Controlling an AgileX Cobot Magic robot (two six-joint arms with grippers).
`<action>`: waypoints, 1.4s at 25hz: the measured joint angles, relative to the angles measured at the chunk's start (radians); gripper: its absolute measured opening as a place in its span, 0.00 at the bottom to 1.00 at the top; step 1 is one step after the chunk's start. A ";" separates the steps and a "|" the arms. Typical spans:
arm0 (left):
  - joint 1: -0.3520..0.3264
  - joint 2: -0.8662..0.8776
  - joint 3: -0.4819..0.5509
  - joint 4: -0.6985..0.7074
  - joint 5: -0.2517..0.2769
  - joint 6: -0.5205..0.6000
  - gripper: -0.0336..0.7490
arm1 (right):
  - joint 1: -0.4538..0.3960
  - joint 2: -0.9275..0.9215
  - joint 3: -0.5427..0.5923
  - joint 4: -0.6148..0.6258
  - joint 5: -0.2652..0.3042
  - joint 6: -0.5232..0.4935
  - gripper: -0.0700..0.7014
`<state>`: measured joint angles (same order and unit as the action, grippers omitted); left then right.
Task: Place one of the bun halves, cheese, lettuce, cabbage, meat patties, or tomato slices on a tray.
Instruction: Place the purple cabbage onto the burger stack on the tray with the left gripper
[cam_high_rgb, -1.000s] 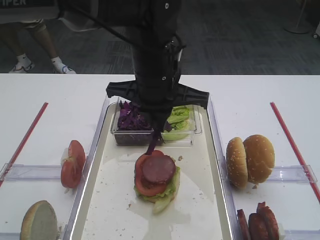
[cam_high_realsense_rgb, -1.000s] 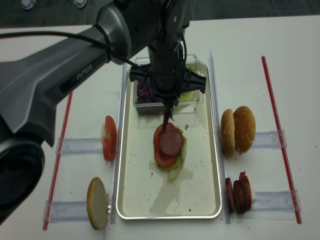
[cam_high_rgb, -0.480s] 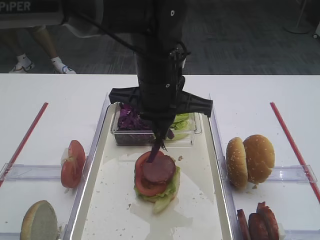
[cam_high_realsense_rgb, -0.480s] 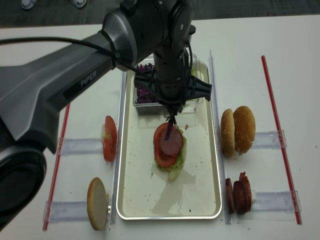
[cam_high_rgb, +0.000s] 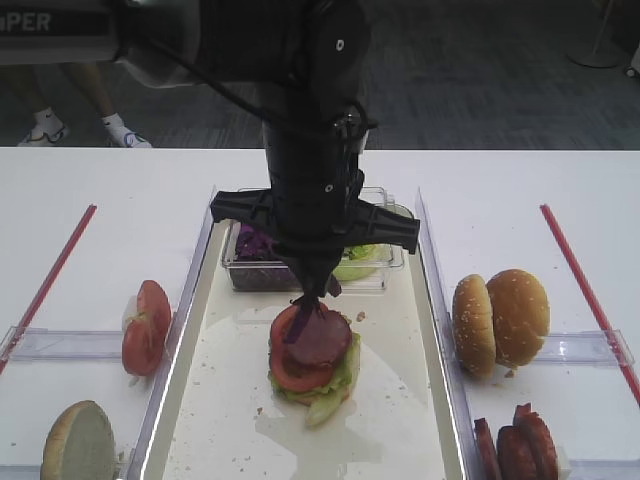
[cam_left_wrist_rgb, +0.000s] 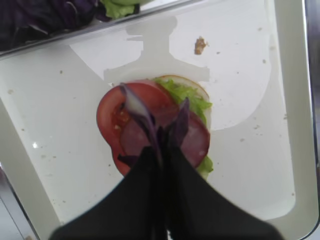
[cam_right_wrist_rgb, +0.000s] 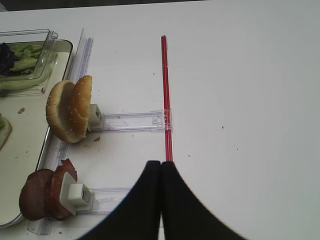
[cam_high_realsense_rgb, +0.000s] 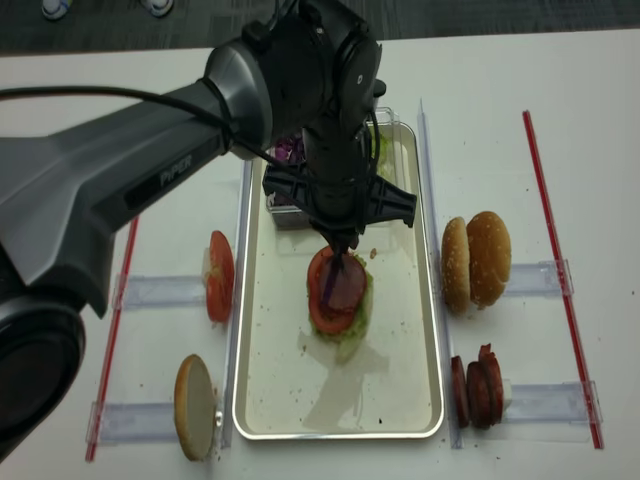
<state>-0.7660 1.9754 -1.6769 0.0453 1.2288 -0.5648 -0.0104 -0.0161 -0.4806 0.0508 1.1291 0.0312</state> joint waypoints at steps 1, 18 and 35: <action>0.000 -0.004 0.000 0.000 0.000 0.000 0.06 | 0.000 0.000 0.000 0.000 0.000 0.000 0.14; 0.000 -0.110 0.209 -0.018 -0.102 0.018 0.06 | 0.000 0.000 0.000 0.000 0.000 0.000 0.14; 0.000 -0.059 0.210 -0.032 -0.199 0.029 0.06 | 0.000 0.000 0.000 0.000 0.000 0.000 0.14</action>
<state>-0.7660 1.9162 -1.4672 0.0132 1.0297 -0.5355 -0.0104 -0.0161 -0.4806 0.0508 1.1291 0.0312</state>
